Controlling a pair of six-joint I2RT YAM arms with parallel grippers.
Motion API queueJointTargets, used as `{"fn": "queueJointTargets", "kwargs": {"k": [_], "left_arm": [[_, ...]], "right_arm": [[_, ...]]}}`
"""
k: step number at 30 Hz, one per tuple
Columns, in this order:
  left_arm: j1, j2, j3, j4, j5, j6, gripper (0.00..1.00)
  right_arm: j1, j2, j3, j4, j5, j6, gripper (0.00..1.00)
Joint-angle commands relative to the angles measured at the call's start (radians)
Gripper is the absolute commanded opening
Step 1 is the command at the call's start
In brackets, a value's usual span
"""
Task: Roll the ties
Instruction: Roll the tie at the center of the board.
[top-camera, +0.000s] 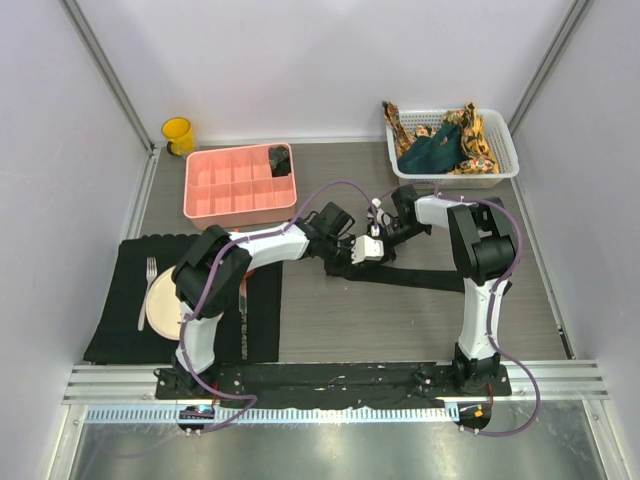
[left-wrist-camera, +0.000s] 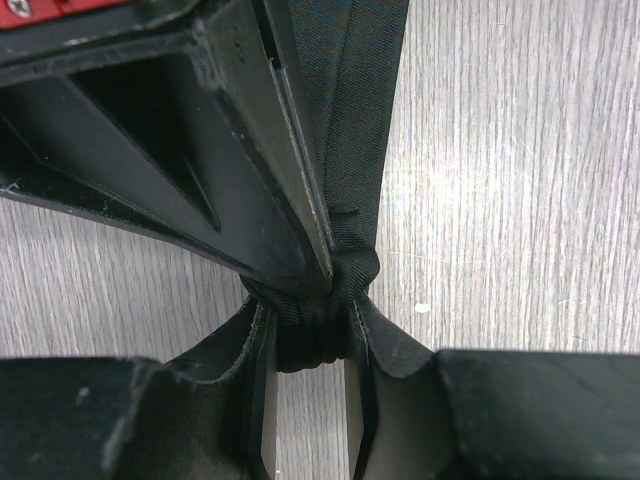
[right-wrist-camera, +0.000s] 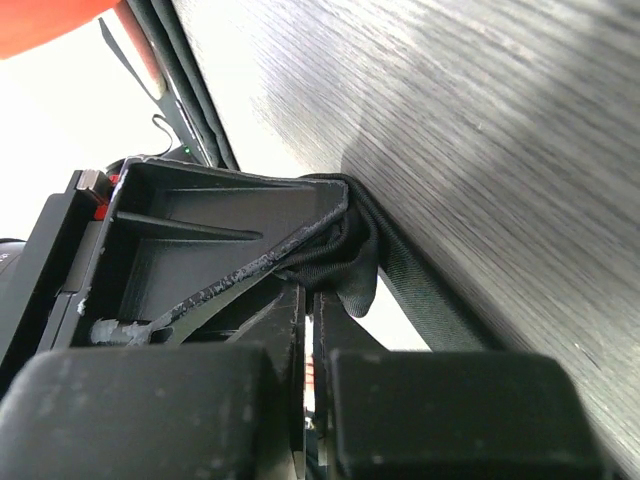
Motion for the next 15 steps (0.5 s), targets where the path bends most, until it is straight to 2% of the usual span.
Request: {"fn": "queueJointTargets", "kwargs": {"k": [1,3,9,15], "left_arm": [[-0.001,0.044,-0.033,-0.099,0.013,0.005,0.28],[0.002,0.035,-0.045,-0.073,0.032,-0.006,0.31],[0.031,-0.019,-0.082,0.054,0.113,-0.096,0.57],[0.04,-0.056,-0.117,0.203,0.185,-0.137,0.66]], "right_arm": [[-0.005,0.04,-0.022,0.02,0.145,-0.058,0.01],[-0.019,0.04,-0.034,0.014,0.159,-0.069,0.01],[-0.051,0.055,-0.057,0.006,0.202,-0.083,0.01],[-0.066,0.069,-0.057,-0.003,0.258,-0.092,0.01]]}}
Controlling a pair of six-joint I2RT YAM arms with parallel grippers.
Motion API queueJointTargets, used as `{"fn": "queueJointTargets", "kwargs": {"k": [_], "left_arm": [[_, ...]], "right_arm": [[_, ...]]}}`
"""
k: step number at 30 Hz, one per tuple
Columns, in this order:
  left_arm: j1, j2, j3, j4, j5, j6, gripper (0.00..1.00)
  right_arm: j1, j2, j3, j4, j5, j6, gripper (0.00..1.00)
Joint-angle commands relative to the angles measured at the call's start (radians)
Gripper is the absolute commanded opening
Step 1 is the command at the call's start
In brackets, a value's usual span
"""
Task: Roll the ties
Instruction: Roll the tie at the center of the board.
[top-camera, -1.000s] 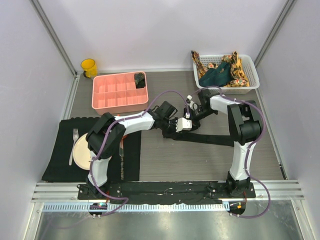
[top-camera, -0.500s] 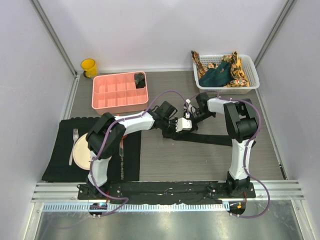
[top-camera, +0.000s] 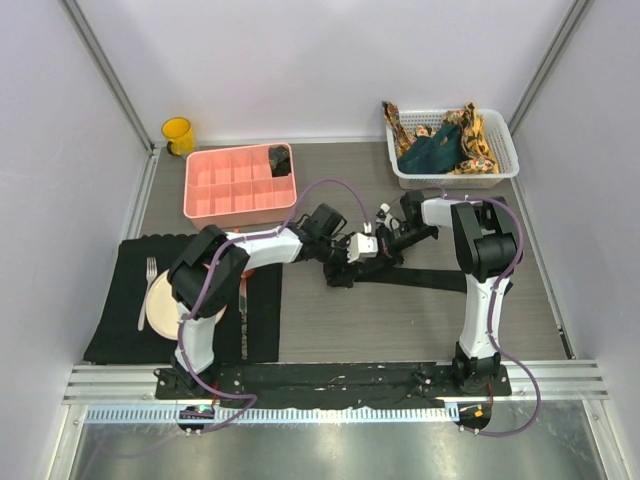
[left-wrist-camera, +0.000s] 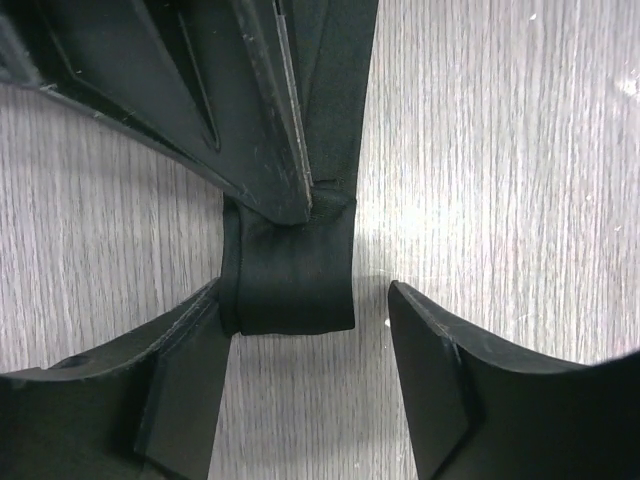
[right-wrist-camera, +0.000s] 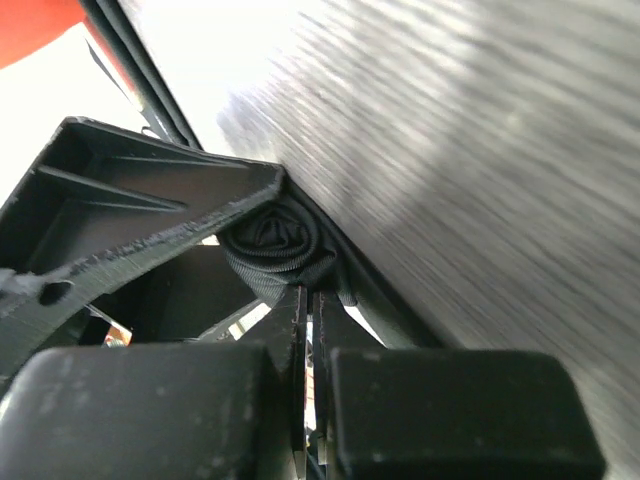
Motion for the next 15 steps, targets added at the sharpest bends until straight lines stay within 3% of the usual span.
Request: {"fn": "queueJointTargets", "kwargs": {"k": [1,10,15], "left_arm": [[0.008,-0.039,-0.044,0.098,0.07,-0.053,0.68],[0.008,-0.009,-0.029,0.187,0.106,-0.117,0.7],[0.003,0.033,-0.015,0.212,0.118,-0.148,0.64]], "right_arm": [[-0.015,0.047,-0.022,0.005,0.242,-0.069,0.01],[-0.018,0.06,-0.007,-0.013,0.279,-0.101,0.01],[-0.019,0.076,-0.005,-0.024,0.285,-0.114,0.01]]}}
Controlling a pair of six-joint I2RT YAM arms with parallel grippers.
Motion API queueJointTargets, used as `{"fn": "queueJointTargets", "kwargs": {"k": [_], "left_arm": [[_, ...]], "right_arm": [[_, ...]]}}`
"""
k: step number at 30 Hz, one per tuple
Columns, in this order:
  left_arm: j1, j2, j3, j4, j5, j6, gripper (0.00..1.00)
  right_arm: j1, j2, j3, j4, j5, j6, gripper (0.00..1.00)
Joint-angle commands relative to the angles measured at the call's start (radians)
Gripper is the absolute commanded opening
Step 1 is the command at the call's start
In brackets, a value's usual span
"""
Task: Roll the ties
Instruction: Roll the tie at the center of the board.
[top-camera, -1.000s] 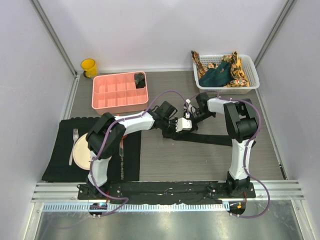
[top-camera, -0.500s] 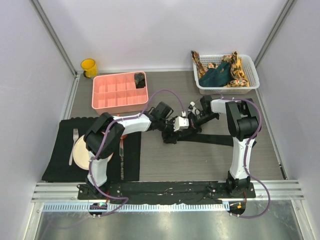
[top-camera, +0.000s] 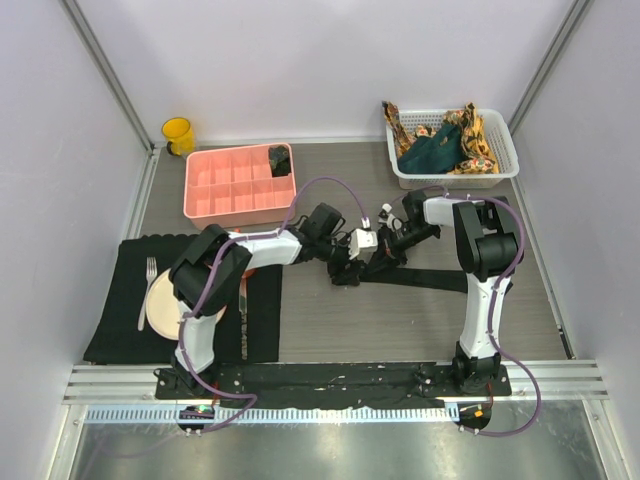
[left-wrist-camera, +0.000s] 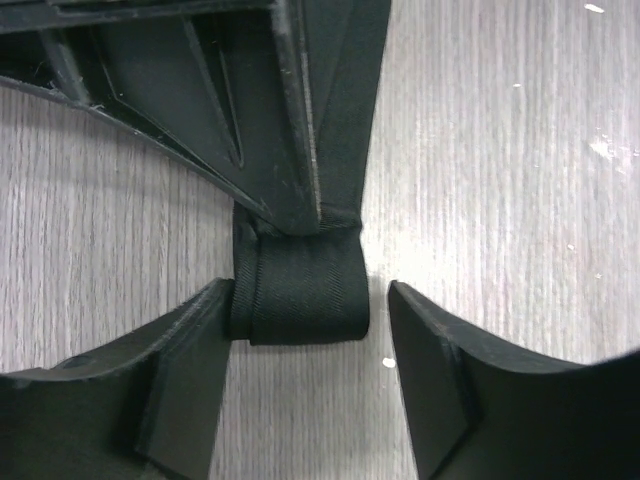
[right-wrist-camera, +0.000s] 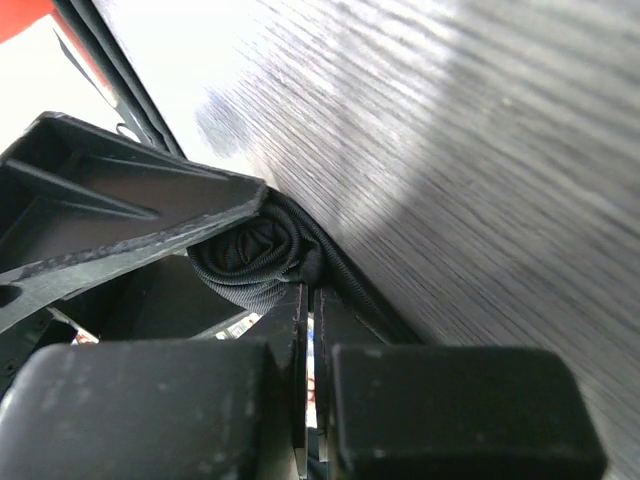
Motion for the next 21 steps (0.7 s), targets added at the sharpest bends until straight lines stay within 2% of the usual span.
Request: {"fn": "queueJointTargets", "kwargs": {"k": [1,5,8,11,17,20,21], "left_arm": [[-0.007,0.028,0.025,0.053,0.034,-0.035,0.64],[-0.018,0.019,0.005,0.029,0.003,0.012,0.64],[-0.038,0.013,0.015,-0.019,-0.031,0.05,0.54],[-0.065,-0.004,0.028,-0.097,-0.083,0.096,0.4],[-0.084,-0.041,0.024,-0.2,-0.19,0.054,0.36],[-0.09,-0.029,0.051,-0.283,-0.253,0.049,0.31],[-0.09,-0.015,0.058,-0.303,-0.27,0.047,0.26]], "right_arm": [[-0.001,0.075,-0.009,0.015,0.239,-0.055,0.01],[-0.002,0.103,0.02,0.006,0.239,-0.065,0.01],[0.007,0.116,0.034,-0.01,0.215,-0.081,0.01],[0.031,0.116,0.057,-0.031,0.169,-0.118,0.01],[0.108,0.098,0.085,-0.024,0.122,-0.123,0.01],[0.11,0.097,0.091,-0.045,0.102,-0.124,0.02],[0.108,0.09,0.095,-0.06,0.098,-0.132,0.05]]}}
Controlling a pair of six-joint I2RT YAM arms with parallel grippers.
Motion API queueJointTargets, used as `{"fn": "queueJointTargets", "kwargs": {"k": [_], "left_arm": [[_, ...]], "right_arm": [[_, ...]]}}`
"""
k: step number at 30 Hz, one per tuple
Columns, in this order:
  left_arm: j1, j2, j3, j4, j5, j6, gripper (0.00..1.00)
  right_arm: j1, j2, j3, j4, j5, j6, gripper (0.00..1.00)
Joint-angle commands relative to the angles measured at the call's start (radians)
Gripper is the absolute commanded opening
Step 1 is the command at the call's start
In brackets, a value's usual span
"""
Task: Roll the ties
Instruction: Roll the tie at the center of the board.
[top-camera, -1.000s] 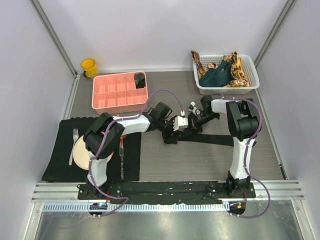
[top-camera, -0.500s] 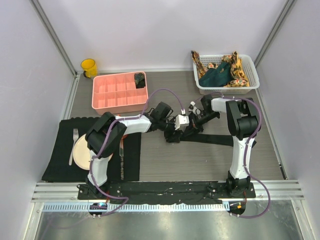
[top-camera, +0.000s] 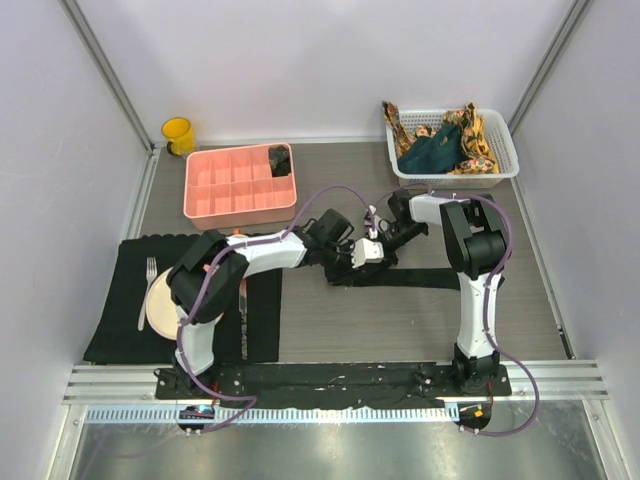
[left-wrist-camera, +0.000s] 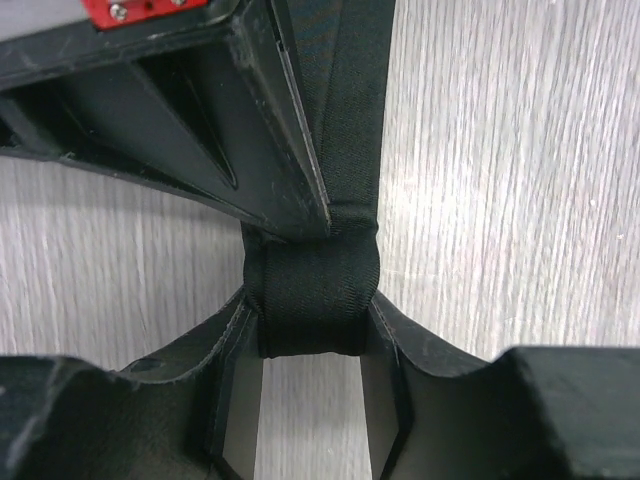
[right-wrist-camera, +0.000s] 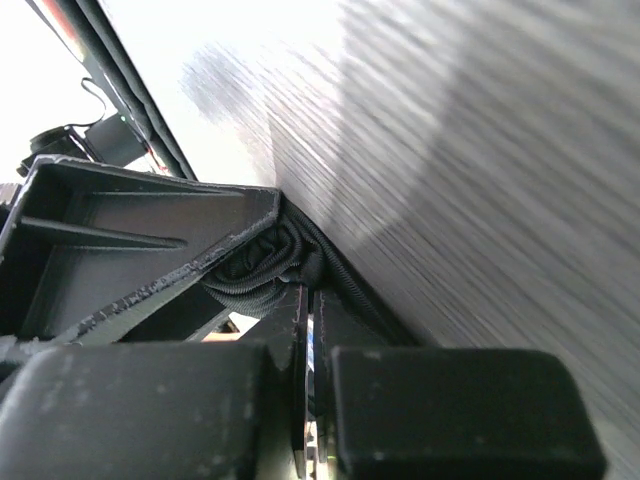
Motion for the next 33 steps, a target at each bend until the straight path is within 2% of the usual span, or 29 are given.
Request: {"fn": "queueJointTargets", "kwargs": {"k": [1,4,5,7,10,18,26,31,33], "left_arm": [[-0.028,0.022,0.048,-0.18,-0.096,-0.009,0.23],[-0.029,0.052,0.071,-0.247,-0.106,0.002,0.17],[-0.029,0.055,0.071,-0.249,-0.107,0.002,0.16],[-0.035,0.061,0.069,-0.258,-0.112,0.014,0.15],[-0.04,0.08,0.092,-0.278,-0.127,0.016,0.15],[-0.04,0.103,0.115,-0.287,-0.143,0.019,0.16],[-0.04,0.103,0.122,-0.286,-0.123,0.011,0.22],[-0.04,0.1,0.123,-0.281,-0.101,0.016,0.27],[-0.041,0.101,0.126,-0.28,-0.092,0.014,0.28]], "right_arm": [[0.025,0.031,0.018,0.017,0.094,-0.054,0.07],[-0.014,-0.017,0.047,-0.048,0.052,-0.088,0.2],[-0.022,-0.041,0.054,-0.074,0.034,-0.093,0.28],[-0.024,-0.065,0.063,-0.105,0.003,-0.1,0.34],[-0.024,-0.111,0.055,-0.117,-0.05,-0.077,0.39],[0.024,-0.121,0.043,-0.103,-0.118,-0.06,0.39],[0.033,-0.036,0.034,-0.062,0.027,-0.06,0.36],[0.033,-0.019,0.006,-0.026,0.113,-0.06,0.22],[0.033,-0.011,0.005,-0.02,0.123,-0.06,0.08]]}}
